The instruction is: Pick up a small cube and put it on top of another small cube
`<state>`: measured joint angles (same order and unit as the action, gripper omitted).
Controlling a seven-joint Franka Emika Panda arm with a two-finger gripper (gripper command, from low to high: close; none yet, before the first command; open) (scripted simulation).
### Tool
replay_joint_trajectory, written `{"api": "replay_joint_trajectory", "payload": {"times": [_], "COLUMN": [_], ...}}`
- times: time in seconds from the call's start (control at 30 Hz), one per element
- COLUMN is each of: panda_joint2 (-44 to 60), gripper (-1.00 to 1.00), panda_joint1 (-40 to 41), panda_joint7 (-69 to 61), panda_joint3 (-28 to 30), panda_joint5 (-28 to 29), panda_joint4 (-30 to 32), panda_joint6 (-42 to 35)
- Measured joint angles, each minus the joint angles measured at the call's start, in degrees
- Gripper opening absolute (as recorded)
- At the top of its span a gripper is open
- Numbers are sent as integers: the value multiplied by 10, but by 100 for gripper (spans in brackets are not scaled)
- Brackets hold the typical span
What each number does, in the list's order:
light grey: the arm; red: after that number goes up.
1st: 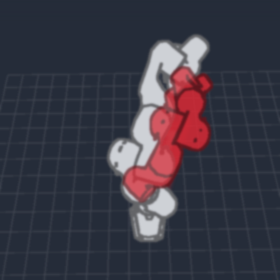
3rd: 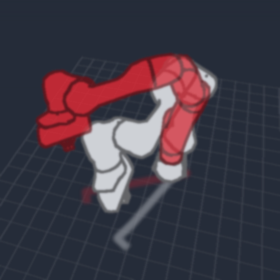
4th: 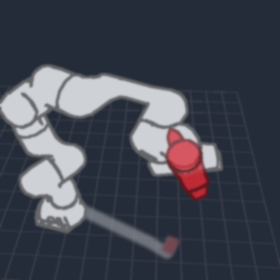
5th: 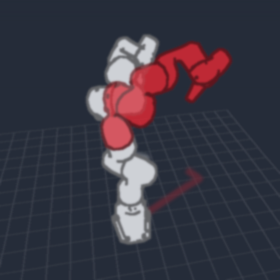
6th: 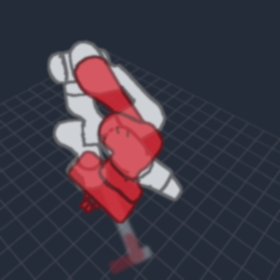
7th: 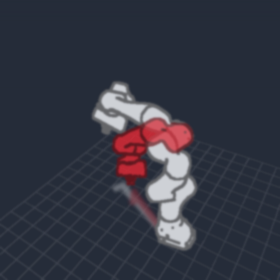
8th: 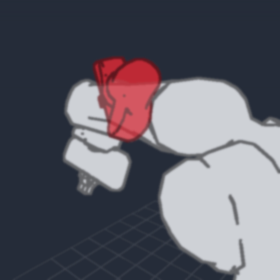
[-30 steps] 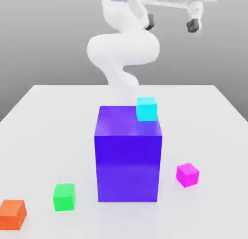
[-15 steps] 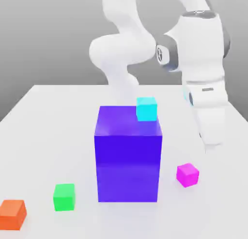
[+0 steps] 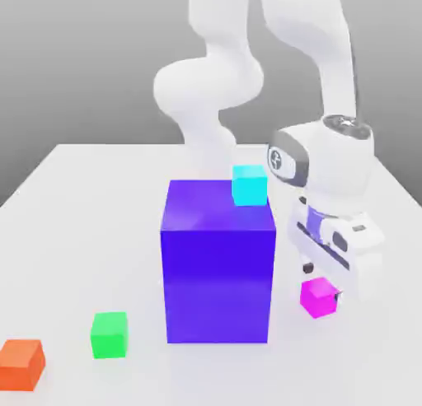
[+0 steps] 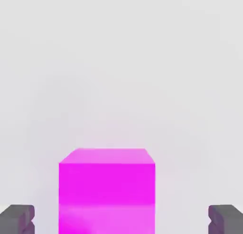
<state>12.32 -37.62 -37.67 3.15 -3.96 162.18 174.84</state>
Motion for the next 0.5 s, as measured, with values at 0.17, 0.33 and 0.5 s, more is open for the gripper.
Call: {"api": "replay_joint_trajectory", "payload": {"times": [0.17, 0.33, 0.5], "panda_joint2": [37, 37, -22], "gripper": [-100, -100, -100], "panda_joint1": [19, 19, -2], "panda_joint7": [-4, -4, 11], "panda_joint3": [-22, -22, 6], "panda_joint5": [-8, -8, 15], "panda_joint4": [-5, -5, 4], "panda_joint6": [29, 29, -19]}}
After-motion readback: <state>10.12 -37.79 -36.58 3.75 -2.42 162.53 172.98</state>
